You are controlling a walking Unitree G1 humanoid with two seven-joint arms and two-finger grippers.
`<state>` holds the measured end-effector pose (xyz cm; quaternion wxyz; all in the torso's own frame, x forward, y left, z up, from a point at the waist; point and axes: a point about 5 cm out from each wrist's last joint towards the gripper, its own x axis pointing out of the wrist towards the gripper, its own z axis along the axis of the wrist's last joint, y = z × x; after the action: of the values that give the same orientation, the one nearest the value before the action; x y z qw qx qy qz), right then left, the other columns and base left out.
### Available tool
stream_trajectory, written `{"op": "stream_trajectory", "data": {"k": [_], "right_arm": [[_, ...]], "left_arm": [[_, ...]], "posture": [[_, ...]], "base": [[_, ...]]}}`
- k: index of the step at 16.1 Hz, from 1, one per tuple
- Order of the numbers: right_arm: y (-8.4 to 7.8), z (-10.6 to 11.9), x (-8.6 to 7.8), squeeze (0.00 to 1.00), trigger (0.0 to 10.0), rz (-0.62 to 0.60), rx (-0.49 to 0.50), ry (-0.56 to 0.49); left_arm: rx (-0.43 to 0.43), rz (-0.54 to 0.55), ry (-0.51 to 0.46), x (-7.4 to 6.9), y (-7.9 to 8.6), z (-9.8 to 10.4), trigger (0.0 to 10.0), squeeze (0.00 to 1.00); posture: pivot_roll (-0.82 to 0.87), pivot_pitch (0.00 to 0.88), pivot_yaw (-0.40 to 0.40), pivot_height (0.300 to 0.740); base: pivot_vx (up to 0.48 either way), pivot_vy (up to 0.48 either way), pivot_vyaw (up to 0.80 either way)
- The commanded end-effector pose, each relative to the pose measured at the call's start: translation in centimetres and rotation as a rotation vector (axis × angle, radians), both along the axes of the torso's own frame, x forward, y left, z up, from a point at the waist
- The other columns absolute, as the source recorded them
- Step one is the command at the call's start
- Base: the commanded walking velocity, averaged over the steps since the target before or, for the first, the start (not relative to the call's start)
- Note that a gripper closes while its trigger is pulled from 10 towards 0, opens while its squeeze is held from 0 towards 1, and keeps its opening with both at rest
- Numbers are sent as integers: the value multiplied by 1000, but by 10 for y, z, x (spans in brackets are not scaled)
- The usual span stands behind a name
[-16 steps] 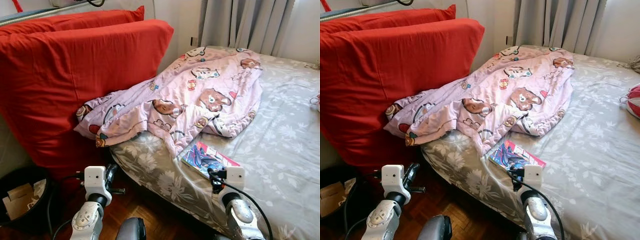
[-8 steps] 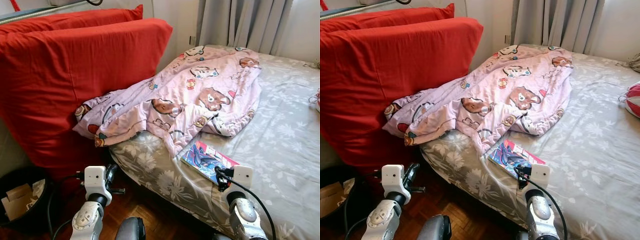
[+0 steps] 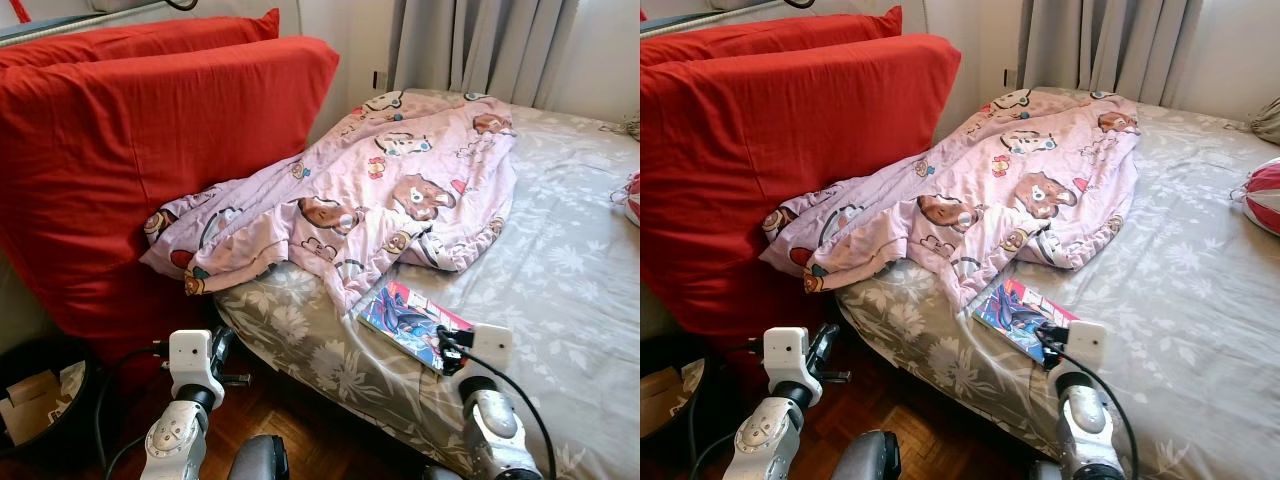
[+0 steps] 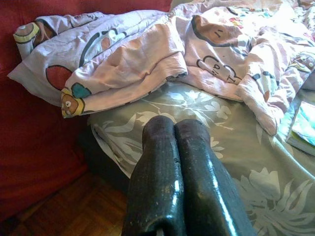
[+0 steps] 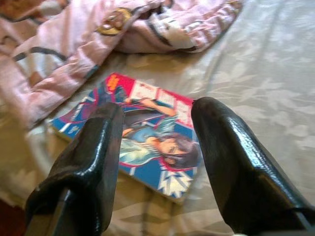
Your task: Clean up the room
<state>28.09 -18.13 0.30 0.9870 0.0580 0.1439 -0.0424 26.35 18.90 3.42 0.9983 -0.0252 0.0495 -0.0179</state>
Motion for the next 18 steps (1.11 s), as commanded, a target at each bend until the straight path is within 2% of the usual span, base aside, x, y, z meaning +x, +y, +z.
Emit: {"op": "stream_trajectory", "data": {"k": [1,5,13,18], "right_arm": [[10,1,1,0,10000,49,24,-1],[16,-1,0,0,10000,100,29,8],[17,-2,0,0,10000,127,32,11],[17,-3,-1,0,10000,146,27,20]], "left_arm": [[-5,7,-7,1,1,3,10000,0],[-4,11,-10,2,2,3,10000,0],[1,7,-11,3,1,3,10000,0],[4,8,-12,3,2,4,10000,0]], "posture": [[54,0,33,609],[53,0,32,609],[51,0,32,609],[52,0,33,609]], "base": [[0,0,0],[0,0,0],[0,0,0],[256,0,0]]}}
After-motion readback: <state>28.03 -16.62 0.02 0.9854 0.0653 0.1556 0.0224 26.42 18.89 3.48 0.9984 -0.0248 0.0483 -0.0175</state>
